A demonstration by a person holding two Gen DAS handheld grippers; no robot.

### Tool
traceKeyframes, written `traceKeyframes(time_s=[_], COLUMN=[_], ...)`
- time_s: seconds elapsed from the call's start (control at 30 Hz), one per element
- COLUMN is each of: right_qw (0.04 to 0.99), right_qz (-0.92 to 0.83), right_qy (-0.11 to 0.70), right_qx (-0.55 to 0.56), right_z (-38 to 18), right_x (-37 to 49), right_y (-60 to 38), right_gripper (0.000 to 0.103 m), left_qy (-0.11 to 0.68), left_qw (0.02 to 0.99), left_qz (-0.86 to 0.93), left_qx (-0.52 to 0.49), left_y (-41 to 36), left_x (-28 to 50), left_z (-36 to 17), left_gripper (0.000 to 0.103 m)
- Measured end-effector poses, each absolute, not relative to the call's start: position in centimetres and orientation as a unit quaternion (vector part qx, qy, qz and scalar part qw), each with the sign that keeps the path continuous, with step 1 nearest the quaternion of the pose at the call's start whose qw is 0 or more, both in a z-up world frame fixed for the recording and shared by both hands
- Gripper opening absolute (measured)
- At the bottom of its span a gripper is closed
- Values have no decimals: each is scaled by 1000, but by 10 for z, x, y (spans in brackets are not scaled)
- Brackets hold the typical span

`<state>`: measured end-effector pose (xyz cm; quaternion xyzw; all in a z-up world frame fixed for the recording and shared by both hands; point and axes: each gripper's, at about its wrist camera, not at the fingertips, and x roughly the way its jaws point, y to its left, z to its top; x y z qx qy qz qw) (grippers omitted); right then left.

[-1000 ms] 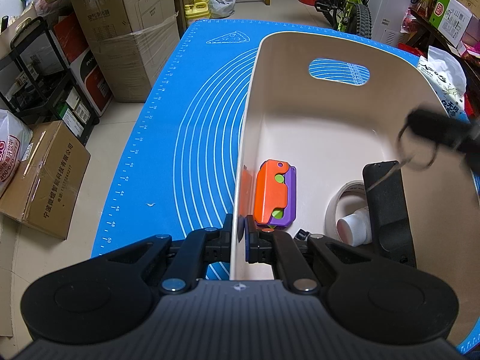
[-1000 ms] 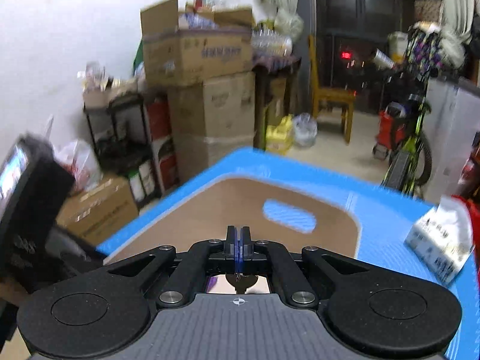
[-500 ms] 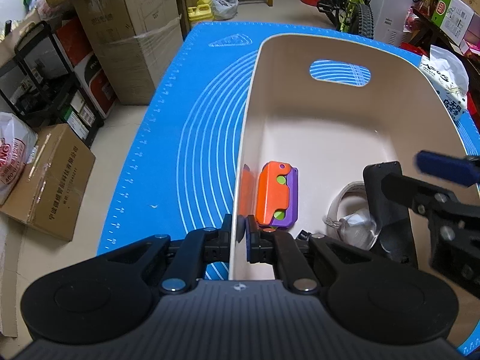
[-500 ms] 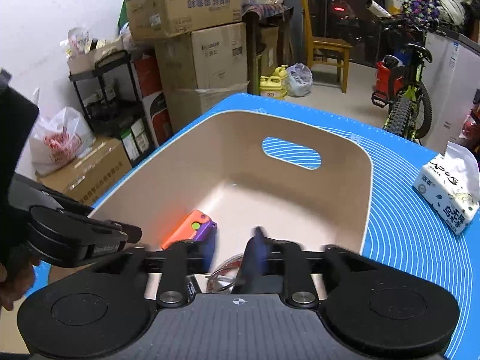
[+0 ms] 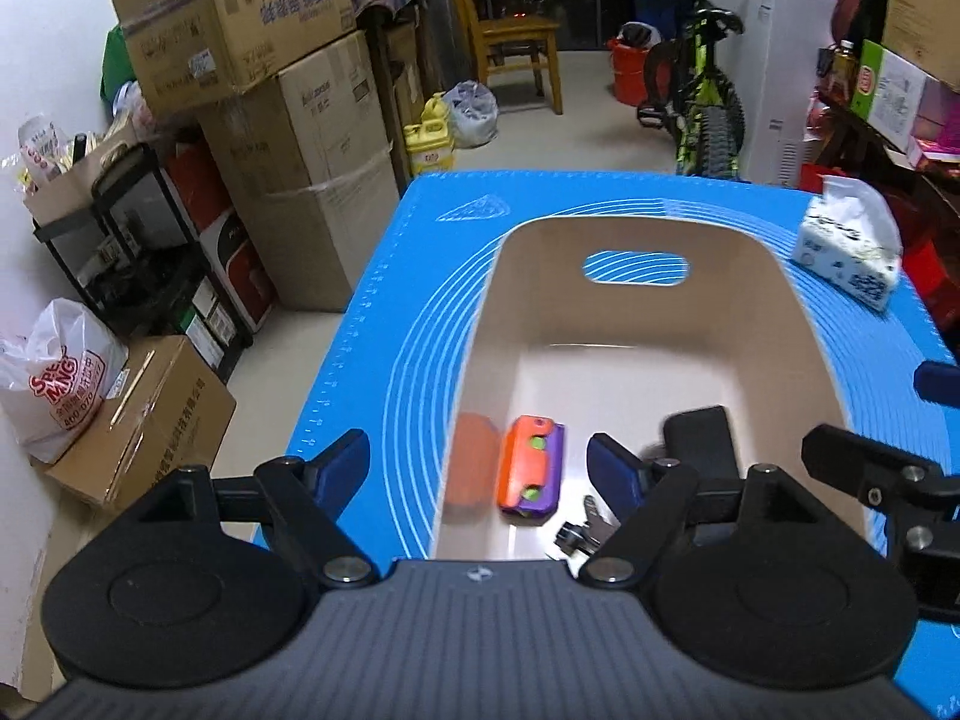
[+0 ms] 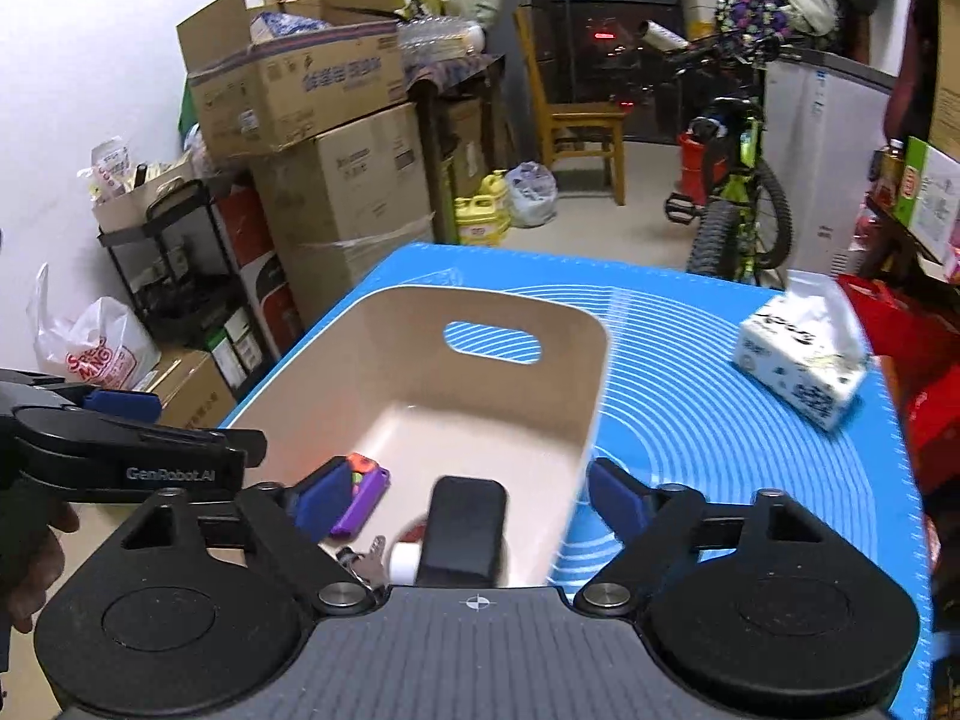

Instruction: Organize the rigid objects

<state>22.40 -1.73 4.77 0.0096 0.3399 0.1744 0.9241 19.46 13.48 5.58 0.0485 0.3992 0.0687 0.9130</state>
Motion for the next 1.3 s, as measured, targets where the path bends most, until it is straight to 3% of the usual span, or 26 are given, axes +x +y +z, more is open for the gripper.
traceKeyframes(time_s=[0.1,0.23,0.87,1.3], right_qw=[928,932,947,951], right_qz=[169,166,152,165], right_qy=[332,322,284,261], right_qx=[13,20,18,12], right_z=[58,73,113,102], right_x=[210,189,68,-10], right_y=[-30,-46,-113,-144], right_gripper=[92,96,96,96], left_qy=[391,369,316,290], left_qw=[916,926,944,953], left_qz=[67,56,72,61], left_qx=[53,57,55,64], left_y=[123,104,42,17], left_x=[182,162,48,-10], left_z=[63,70,90,75], left_gripper=[80,89,90,90])
